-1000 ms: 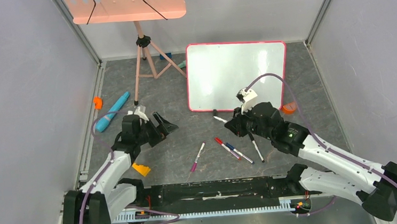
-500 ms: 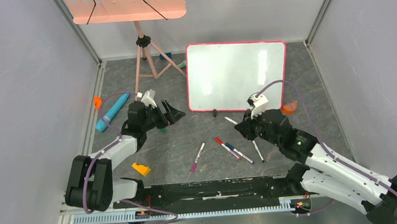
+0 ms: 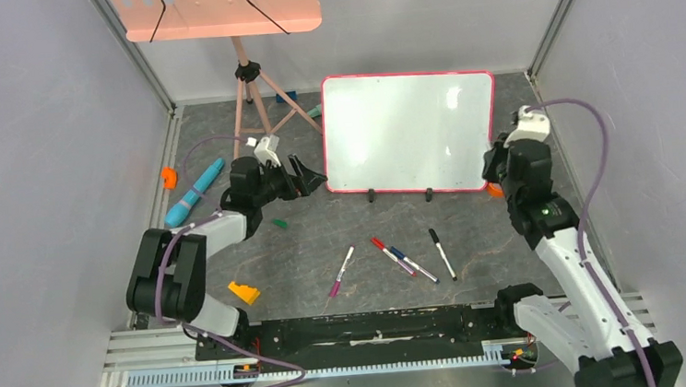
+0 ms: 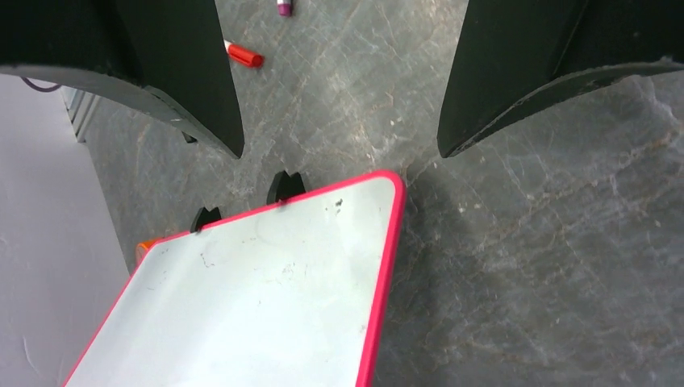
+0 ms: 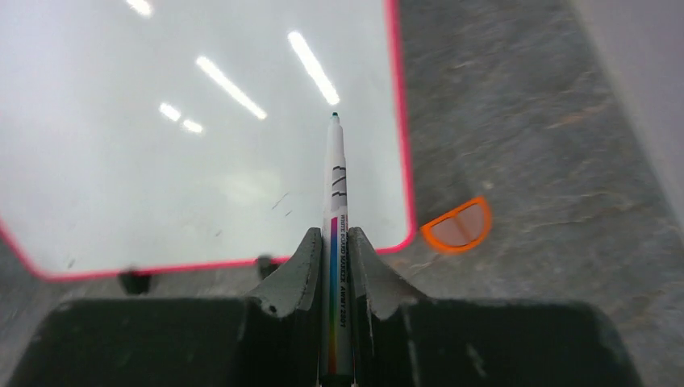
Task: Write a sentence on the whiteboard
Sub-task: Move the whiteboard to the center of the board.
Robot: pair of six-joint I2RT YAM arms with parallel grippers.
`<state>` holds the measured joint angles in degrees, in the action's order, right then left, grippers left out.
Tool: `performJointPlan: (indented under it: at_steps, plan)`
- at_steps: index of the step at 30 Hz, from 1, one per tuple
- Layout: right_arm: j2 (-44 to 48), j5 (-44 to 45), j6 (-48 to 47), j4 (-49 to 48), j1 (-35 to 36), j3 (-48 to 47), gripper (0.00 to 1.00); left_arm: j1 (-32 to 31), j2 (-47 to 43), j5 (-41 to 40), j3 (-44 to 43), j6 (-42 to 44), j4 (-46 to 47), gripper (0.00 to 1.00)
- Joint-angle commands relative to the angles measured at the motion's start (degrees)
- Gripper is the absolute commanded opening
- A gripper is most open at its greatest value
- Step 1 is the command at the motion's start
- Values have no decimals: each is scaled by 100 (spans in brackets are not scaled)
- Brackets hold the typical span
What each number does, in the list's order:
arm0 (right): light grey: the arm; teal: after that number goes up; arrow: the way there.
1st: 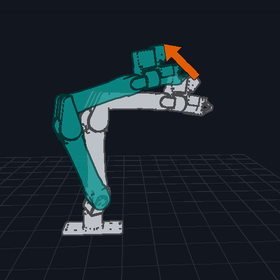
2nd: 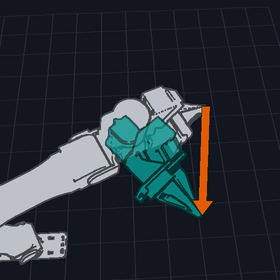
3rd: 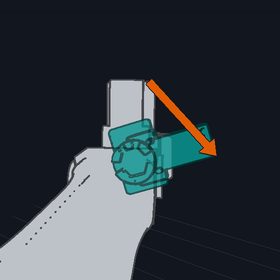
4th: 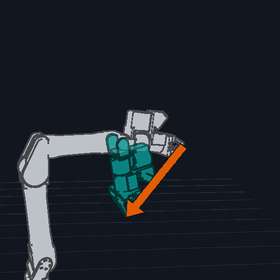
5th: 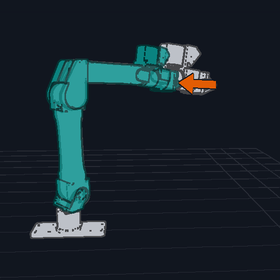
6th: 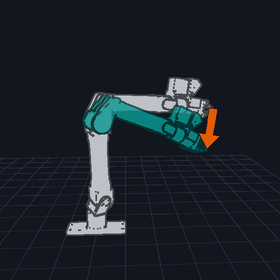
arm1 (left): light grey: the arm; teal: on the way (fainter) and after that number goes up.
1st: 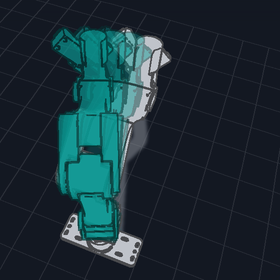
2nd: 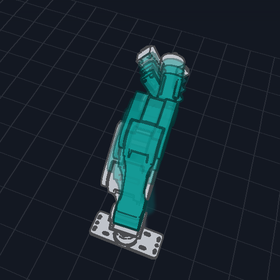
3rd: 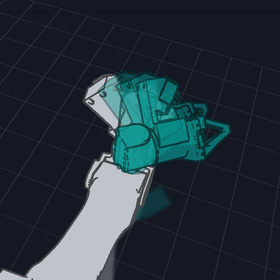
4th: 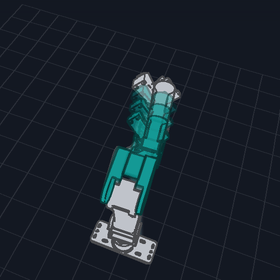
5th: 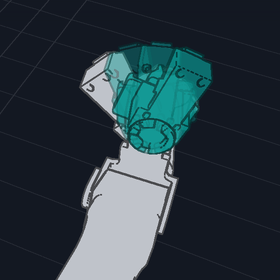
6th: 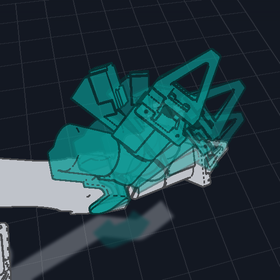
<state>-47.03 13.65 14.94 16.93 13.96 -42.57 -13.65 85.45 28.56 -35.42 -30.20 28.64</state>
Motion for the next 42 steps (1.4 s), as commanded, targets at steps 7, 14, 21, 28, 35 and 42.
performJointPlan:
  at_steps: [7,14,21,28,35,42]
  plan:
    - [-1112,-299,570,-902,-2077,-808,0,-23,1181,336,-699,310,1592,93]
    - [-2493,-1615,641,-1177,-3034,-1449,0,-24,2208,903,-1210,-119,2618,85]
    - [-3993,-2969,874,-1292,-3303,-2244,0,-15,2861,1304,-2027,214,1941,85]
    - [-5052,-3644,1262,-1411,-3309,-2947,0,-15,3395,2193,-2435,10,2372,72]
    - [-5681,-4536,1491,-1473,-3300,-3110,0,-6,3720,2668,-2625,-543,3070,56]
    - [-6152,-5455,1761,-1765,-3296,-3108,0,-6,3799,2991,-2723,-653,3175,48]
